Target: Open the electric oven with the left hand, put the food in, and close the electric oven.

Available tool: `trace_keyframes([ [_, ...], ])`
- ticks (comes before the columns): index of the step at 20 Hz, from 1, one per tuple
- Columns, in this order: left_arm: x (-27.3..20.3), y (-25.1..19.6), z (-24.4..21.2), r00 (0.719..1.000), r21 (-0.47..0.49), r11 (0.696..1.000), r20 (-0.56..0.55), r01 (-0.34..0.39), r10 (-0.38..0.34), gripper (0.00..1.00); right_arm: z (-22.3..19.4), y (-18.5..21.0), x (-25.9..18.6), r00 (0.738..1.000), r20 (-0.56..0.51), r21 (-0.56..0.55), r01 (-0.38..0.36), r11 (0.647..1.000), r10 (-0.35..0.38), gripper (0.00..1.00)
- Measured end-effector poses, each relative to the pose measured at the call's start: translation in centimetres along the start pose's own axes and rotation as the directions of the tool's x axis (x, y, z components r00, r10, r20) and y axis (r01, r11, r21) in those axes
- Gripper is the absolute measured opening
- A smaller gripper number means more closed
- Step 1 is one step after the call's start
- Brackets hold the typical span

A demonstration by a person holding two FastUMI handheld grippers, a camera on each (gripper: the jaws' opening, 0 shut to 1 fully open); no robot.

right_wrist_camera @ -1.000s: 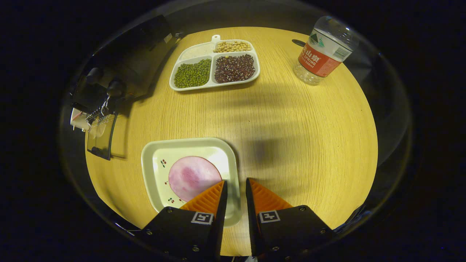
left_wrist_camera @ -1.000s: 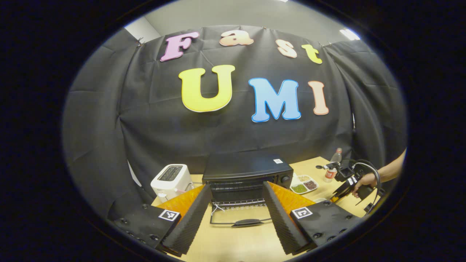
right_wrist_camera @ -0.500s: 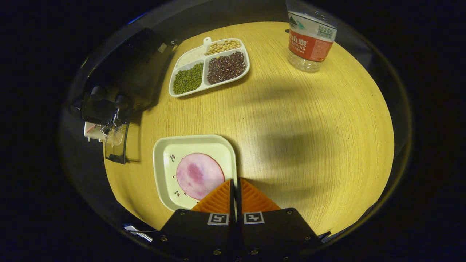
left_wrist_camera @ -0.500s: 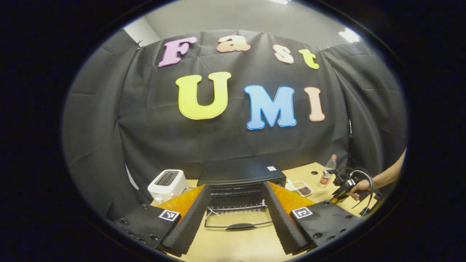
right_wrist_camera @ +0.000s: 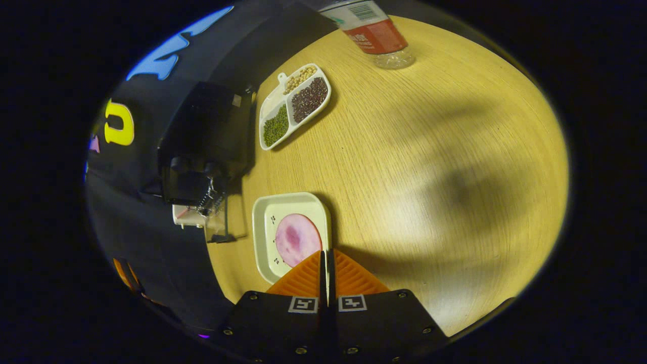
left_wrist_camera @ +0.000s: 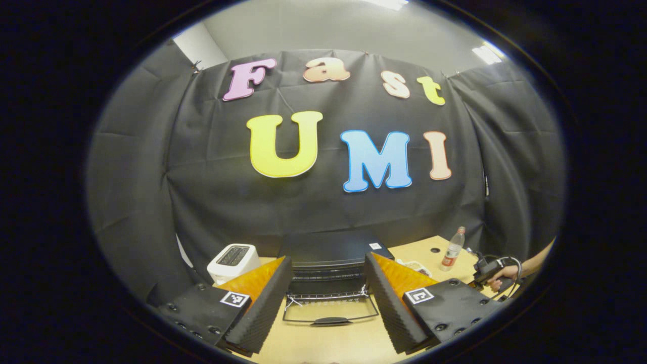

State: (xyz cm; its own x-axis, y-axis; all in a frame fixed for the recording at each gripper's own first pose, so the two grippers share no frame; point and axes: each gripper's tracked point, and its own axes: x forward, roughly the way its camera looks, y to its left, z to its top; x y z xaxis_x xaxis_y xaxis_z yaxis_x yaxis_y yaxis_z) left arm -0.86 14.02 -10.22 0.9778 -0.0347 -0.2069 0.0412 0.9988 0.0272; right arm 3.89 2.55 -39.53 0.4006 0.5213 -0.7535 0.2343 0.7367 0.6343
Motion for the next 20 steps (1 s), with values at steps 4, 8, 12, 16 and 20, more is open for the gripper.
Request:
trace_keyframes([
  [4, 0.4, -0.2, -0.2, 1.0, -0.008, 1.0, -0.007, 0.009, -0.009, 0.93, -0.1, -0.5, -0.3, 0.999, 0.038, 0.04, -0.007, 0.999, 0.005, 0.01],
  [8, 0.5, -0.5, -0.1, 1.0, -0.001, 1.0, -0.003, 0.024, -0.024, 0.91, 0.1, -1.0, -0.3, 0.994, 0.047, -0.044, 0.103, 0.994, -0.101, 0.0],
  [12, 0.3, -0.1, -0.5, 1.0, -0.008, 1.0, -0.007, 0.021, -0.021, 0.91, 0.1, 0.4, 0.2, 0.993, 0.043, -0.096, 0.117, 0.988, -0.113, 0.09],
  [16, 0.2, 0.8, -0.9, 1.0, -0.013, 1.0, -0.017, 0.008, -0.008, 0.91, -0.6, -0.7, 1.8, 0.973, 0.003, -0.154, 0.227, 0.962, -0.23, 0.15],
  [20, 0.1, 1.5, -1.3, 1.0, -0.015, 1.0, -0.024, -0.002, 0.002, 0.91, -0.6, -1.1, 2.2, 0.943, -0.001, -0.206, 0.326, 0.922, -0.334, 0.15],
])
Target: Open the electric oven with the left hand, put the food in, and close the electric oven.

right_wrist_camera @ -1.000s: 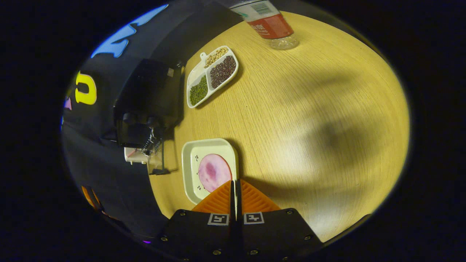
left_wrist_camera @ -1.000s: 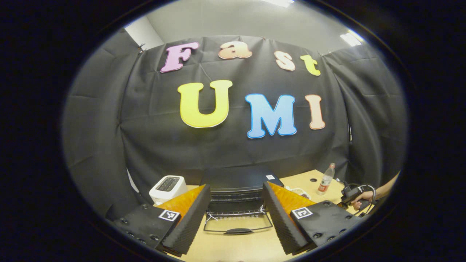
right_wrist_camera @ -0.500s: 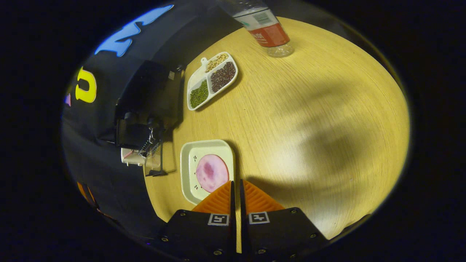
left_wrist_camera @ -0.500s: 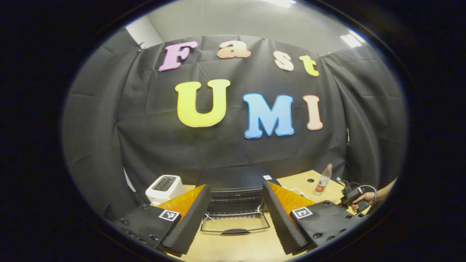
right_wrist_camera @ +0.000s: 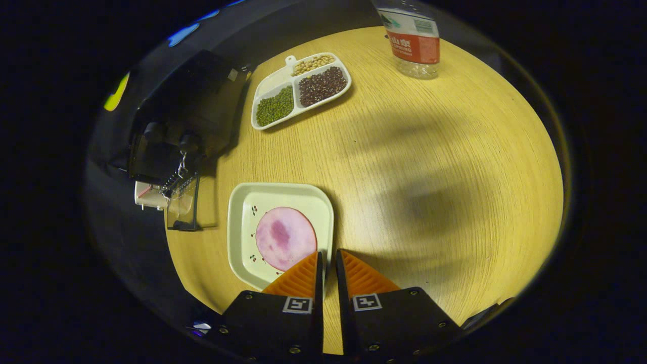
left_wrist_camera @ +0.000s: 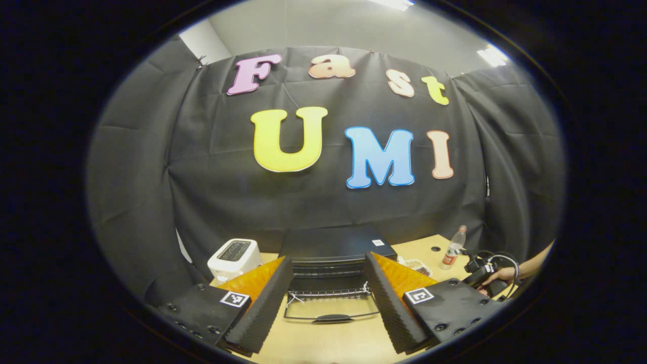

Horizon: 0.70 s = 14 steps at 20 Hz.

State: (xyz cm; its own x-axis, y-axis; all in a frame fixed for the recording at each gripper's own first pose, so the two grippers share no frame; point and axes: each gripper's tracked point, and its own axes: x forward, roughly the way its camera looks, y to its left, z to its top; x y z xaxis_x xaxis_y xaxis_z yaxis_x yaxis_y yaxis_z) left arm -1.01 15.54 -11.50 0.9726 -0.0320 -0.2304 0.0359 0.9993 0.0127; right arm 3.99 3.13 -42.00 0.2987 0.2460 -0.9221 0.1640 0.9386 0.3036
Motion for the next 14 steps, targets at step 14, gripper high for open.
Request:
trace_keyframes([
  [14, 0.6, -0.3, 0.5, 1.0, -0.004, 1.0, -0.005, 0.001, -0.001, 0.96, -0.4, 0.1, -0.4, 0.948, 0.136, 0.319, -0.317, 0.893, 0.287, 0.0],
])
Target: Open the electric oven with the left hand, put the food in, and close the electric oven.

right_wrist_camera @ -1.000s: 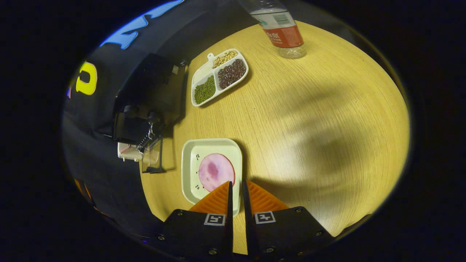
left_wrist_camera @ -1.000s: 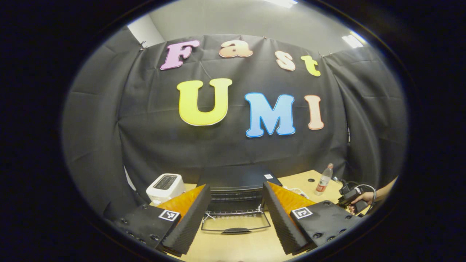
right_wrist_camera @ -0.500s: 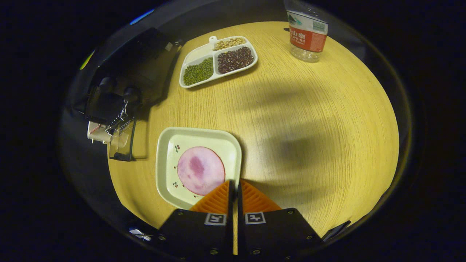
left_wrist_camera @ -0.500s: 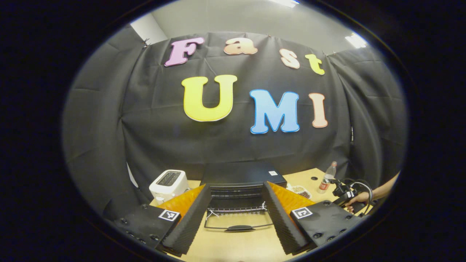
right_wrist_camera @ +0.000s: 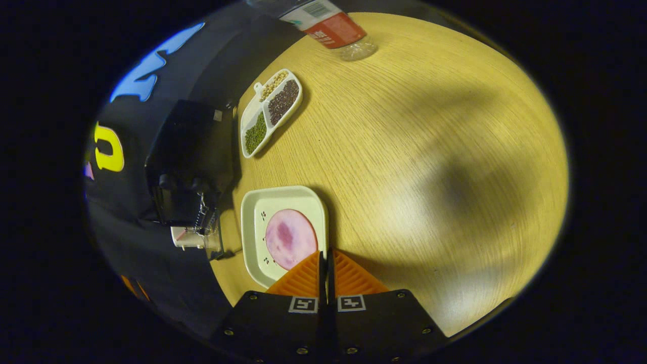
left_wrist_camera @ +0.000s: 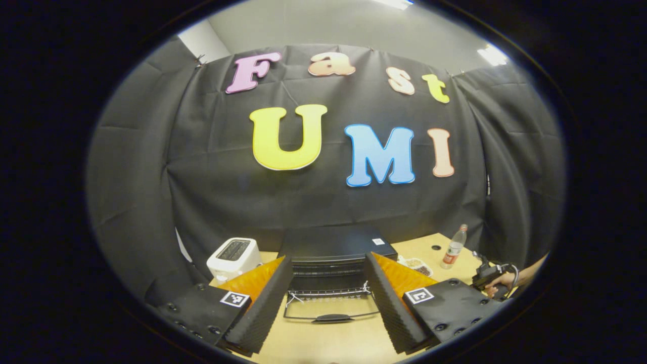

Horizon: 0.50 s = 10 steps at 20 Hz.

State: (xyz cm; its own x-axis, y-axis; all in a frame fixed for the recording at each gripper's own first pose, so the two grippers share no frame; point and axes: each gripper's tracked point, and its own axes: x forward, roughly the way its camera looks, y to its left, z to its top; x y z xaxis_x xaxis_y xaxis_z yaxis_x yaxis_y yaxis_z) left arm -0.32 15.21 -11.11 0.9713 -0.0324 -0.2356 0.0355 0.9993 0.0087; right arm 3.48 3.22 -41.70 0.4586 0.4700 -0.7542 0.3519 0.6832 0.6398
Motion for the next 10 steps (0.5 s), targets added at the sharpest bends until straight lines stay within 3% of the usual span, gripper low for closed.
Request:
trace_keyframes([
  [1, 0.0, 0.0, 0.2, 1.0, -0.003, 1.0, 0.005, -0.002, 0.002, 1.0, -0.3, 0.0, 0.1, 0.999, 0.012, 0.019, -0.032, 0.999, 0.031, 0.0],
  [4, 0.0, 0.1, 0.6, 1.0, 0.002, 1.0, 0.011, -0.007, 0.007, 0.92, -0.4, 0.5, -0.2, 0.993, 0.067, 0.087, -0.098, 0.991, 0.092, 0.0],
  [8, -0.1, 0.0, 1.2, 1.0, 0.004, 1.0, 0.026, 0.0, 0.0, 1.0, -0.9, 2.0, -1.6, 0.992, 0.104, 0.086, -0.081, 0.993, 0.071, 0.0],
  [10, -0.1, 0.2, 1.8, 0.999, 0.0, 1.0, 0.044, 0.004, -0.004, 0.96, -1.4, 3.7, -2.3, 0.991, 0.12, 0.075, -0.075, 0.994, 0.066, 0.0],
])
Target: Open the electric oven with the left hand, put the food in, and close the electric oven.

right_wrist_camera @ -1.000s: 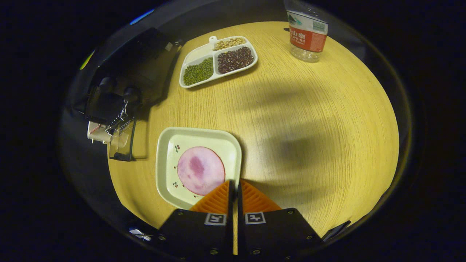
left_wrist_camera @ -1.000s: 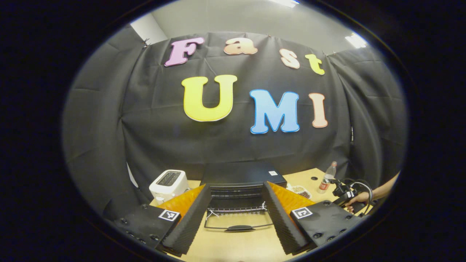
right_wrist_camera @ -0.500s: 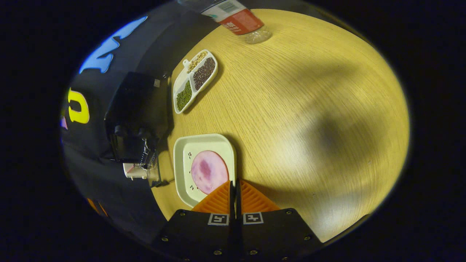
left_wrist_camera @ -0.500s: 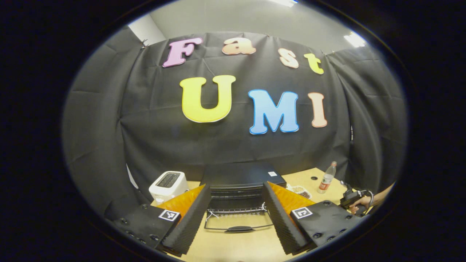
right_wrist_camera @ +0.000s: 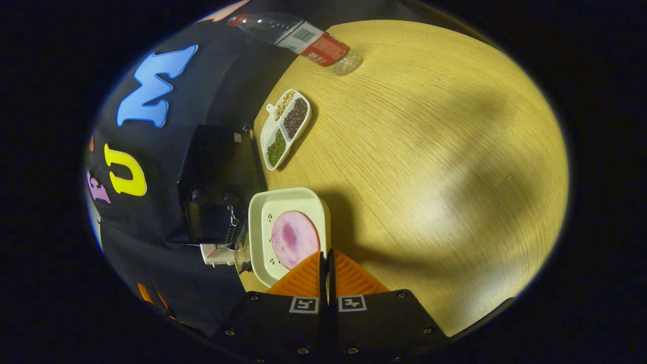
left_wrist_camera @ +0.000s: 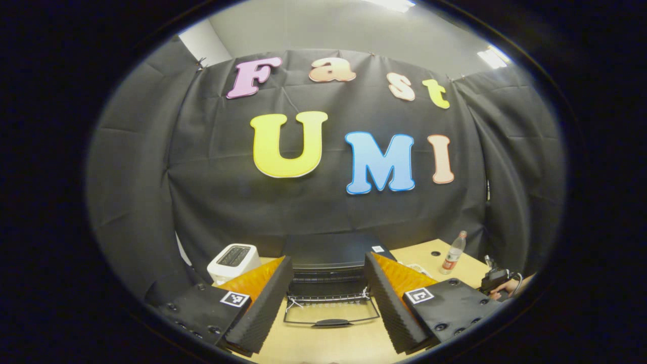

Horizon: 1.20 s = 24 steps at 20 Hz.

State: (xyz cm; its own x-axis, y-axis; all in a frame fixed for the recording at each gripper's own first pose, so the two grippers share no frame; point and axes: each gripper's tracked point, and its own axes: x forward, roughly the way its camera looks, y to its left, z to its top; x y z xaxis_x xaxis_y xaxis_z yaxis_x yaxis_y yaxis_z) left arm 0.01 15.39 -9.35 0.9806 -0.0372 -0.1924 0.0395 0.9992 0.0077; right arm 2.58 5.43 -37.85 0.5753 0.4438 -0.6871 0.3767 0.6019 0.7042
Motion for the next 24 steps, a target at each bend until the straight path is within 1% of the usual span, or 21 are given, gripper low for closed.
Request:
trace_keyframes([
  [2, 0.0, 0.4, 0.5, 1.0, -0.009, 1.0, 0.018, 0.004, -0.004, 0.96, -0.8, 2.1, -0.4, 1.0, 0.015, -0.009, 0.004, 1.0, -0.003, 0.0],
  [3, -0.1, 0.7, 0.7, 0.999, -0.013, 1.0, 0.031, 0.008, -0.008, 1.0, -1.5, 3.5, -0.5, 1.0, 0.017, -0.016, 0.008, 1.0, -0.008, 0.0],
  [4, -0.1, 1.0, 0.9, 0.999, -0.014, 1.0, 0.043, 0.01, -0.009, 0.96, -2.1, 4.6, -0.5, 1.0, 0.021, -0.028, 0.013, 1.0, -0.013, 0.0],
  [5, -0.1, 1.8, 0.8, 0.999, -0.011, 1.0, 0.047, 0.004, -0.003, 0.96, -3.0, 5.9, -0.2, 1.0, 0.02, -0.038, 0.016, 0.999, -0.016, 0.0],
  [6, -0.1, 2.4, 0.5, 0.999, -0.011, 1.0, 0.044, -0.001, 0.001, 1.0, -3.8, 7.2, 0.2, 1.0, 0.022, -0.037, 0.019, 0.999, -0.019, 0.0],
  [9, -0.4, 4.2, 0.2, 0.999, -0.013, 1.0, 0.051, -0.007, 0.008, 1.0, -6.5, 11.0, 1.5, 1.0, 0.025, -0.012, 0.008, 1.0, -0.007, 0.0],
  [10, -0.7, 4.9, 0.4, 0.998, -0.01, 1.0, 0.057, -0.011, 0.011, 0.92, -7.1, 11.9, 2.2, 0.999, 0.034, 0.004, 0.008, 1.0, -0.008, 0.0],
  [11, -0.8, 5.6, 0.3, 0.998, -0.009, 1.0, 0.059, -0.014, 0.014, 0.92, -7.9, 12.8, 2.8, 0.999, 0.04, 0.039, 0.012, 0.999, -0.013, 0.0],
  [13, -1.2, 7.0, 0.2, 0.998, -0.013, 1.0, 0.057, -0.02, 0.021, 1.0, -9.0, 15.0, 4.5, 0.998, 0.061, 0.127, 0.008, 0.992, -0.015, 0.0],
  [17, -2.1, 10.1, -0.4, 0.997, -0.034, 0.998, 0.05, -0.048, 0.05, 1.0, -10.4, 19.0, 8.0, 0.993, 0.117, 0.238, 0.007, 0.971, -0.035, 0.0],
  [19, -2.7, 11.5, -0.9, 0.996, -0.04, 0.997, 0.042, -0.071, 0.072, 1.0, -10.4, 20.9, 9.8, 0.988, 0.149, 0.3, 0.003, 0.954, -0.05, 0.0],
  [24, -4.4, 15.1, -1.8, 0.991, -0.058, 0.989, 0.026, -0.133, 0.135, 1.0, -8.9, 24.5, 13.8, 0.965, 0.245, 0.396, -0.008, 0.918, -0.097, 0.0],
])
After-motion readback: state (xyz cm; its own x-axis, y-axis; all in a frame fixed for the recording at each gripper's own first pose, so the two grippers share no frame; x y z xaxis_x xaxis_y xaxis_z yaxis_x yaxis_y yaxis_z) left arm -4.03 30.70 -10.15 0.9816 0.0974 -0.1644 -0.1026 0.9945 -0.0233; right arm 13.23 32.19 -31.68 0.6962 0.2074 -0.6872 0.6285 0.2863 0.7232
